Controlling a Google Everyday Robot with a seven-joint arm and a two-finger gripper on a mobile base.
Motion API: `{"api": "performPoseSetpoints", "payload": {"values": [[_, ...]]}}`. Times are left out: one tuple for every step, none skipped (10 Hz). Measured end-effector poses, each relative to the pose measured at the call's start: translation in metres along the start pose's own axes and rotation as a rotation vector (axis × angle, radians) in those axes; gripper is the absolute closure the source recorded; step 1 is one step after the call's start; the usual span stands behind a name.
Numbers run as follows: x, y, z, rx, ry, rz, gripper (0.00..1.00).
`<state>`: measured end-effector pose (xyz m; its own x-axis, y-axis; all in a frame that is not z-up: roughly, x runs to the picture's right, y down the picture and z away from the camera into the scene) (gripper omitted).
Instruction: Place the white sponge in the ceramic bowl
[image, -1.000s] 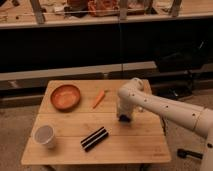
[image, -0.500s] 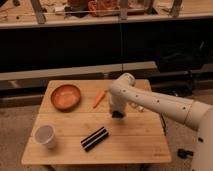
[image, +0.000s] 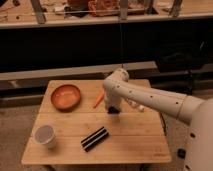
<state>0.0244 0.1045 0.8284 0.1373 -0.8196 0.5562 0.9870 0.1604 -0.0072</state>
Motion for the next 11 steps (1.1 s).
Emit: {"api": "performPoseSetpoints", "payload": {"values": [[0.001, -0.007, -0.001, -0.003, 0.003, -0.001, 0.98], [0.001, -0.012, -0.001, -0.003, 0.006, -0.006, 0.98], [0.002, -0.018, -0.002, -0.004, 0.010, -0.017, 0.98], [0.006, -0.020, -0.002, -0.008, 0.014, -0.022, 0.98], [0.008, -0.027, -0.002, -0.012, 0.017, -0.034, 0.98], [0.008, -0.039, -0.002, -0.009, 0.016, -0.048, 0.98], [0.010, -0.050, -0.002, -0.007, 0.019, -0.057, 0.98], [0.013, -0.055, -0.002, -0.014, 0.019, -0.060, 0.98], [0.016, -0.062, -0.003, -0.013, 0.022, -0.065, 0.98], [0.019, -0.072, -0.003, -0.011, 0.021, -0.076, 0.98], [0.022, -0.081, -0.004, -0.012, 0.023, -0.088, 0.98]]}}
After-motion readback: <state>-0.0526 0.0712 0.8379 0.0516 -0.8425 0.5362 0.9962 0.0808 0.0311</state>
